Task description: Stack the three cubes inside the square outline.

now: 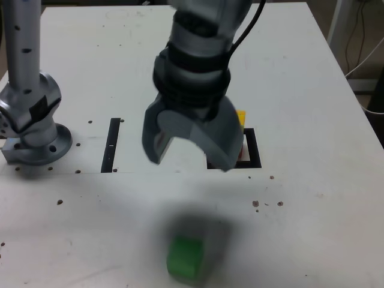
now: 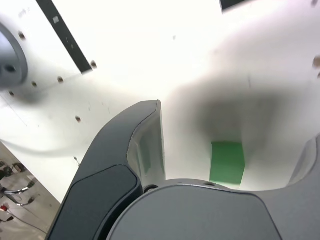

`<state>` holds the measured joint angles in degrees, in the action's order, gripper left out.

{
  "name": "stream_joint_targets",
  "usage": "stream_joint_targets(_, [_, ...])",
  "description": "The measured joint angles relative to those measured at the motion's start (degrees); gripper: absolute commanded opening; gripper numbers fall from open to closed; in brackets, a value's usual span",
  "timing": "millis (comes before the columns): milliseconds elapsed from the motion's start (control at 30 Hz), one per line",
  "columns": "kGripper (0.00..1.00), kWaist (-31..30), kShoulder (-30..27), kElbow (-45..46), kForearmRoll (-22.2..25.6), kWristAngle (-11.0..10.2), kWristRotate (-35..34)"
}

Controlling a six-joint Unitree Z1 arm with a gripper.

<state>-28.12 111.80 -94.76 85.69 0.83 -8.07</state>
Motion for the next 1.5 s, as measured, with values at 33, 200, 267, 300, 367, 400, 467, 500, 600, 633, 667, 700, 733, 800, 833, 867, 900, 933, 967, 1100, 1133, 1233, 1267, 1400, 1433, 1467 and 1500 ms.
stream_joint_targets(33, [0.99,-0.91,0.0,0.0,-0.14,0.29,-0.72])
stream_joint_targets(200, [0.99,-4.62,0.91,-0.18,-1.05,1.73,-3.77])
stream_joint_targets(267, [0.99,-6.16,2.08,-0.69,-1.58,2.41,-4.96])
stream_joint_targets(300, [0.99,-6.82,2.61,-1.01,-1.72,2.64,-5.41])
stream_joint_targets(367, [0.99,-8.08,3.68,-1.59,-1.81,3.05,-6.42])
stream_joint_targets(400, [0.99,-8.71,4.29,-2.15,-1.85,3.3,-7.18])
stream_joint_targets(467, [0.99,-10.15,5.59,-3.94,-2.01,3.69,-8.48])
stream_joint_targets(500, [0.99,-10.7,6.06,-4.37,-2.06,3.84,-8.85])
stream_joint_targets(600, [0.99,-11.83,7.3,-5.31,-2.06,4.24,-10.54])
stream_joint_targets(633, [0.99,-11.92,7.45,-5.33,-2.06,4.28,-10.65])
stream_joint_targets(667, [0.99,-12.03,7.55,-5.34,-2.06,4.34,-10.96])
stream_joint_targets(700, [0.99,-12.28,7.65,-5.38,-2.06,4.5,-11.75])
stream_joint_targets(733, [0.99,-12.7,7.8,-5.43,-2.06,4.73,-12.7])
stream_joint_targets(800, [0.99,-13.26,8.22,-5.44,-2.06,5.17,-13.91])
stream_joint_targets(833, [0.99,-13.35,8.47,-5.44,-2.06,5.35,-14.5])
stream_joint_targets(867, [0.99,-13.37,8.73,-5.44,-2.06,5.53,-15.15])
stream_joint_targets(900, [0.99,-13.37,8.93,-5.44,-2.06,5.7,-15.65])
stream_joint_targets(933, [0.99,-13.37,9.05,-5.44,-2.06,5.87,-16.03])
stream_joint_targets(967, [0.99,-13.39,9.12,-5.44,-2.06,6.02,-16.3])
stream_joint_targets(1100, [0.99,-13.54,9.48,-5.44,-2.06,6.22,-16.48])
stream_joint_targets(1133, [0.99,-13.54,9.59,-5.44,-2.09,6.24,-16.48])
stream_joint_targets(1233, [0.99,-13.54,10.01,-5.44,-2.52,6.28,-16.46])
stream_joint_targets(1267, [0.99,-13.54,10.22,-5.44,-2.66,6.34,-16.39])
stream_joint_targets(1400, [0.99,-13.54,11.82,-5.44,-3.46,6.74,-15.72])
stream_joint_targets(1433, [0.99,-13.54,12.41,-5.44,-3.79,6.89,-15.48])
stream_joint_targets(1467, [0.98,-13.54,12.89,-5.44,-4.11,7.02,-15.26])
stream_joint_targets(1500, [0.98,-13.54,13.24,-5.44,-4.5,7.17,-15.05])
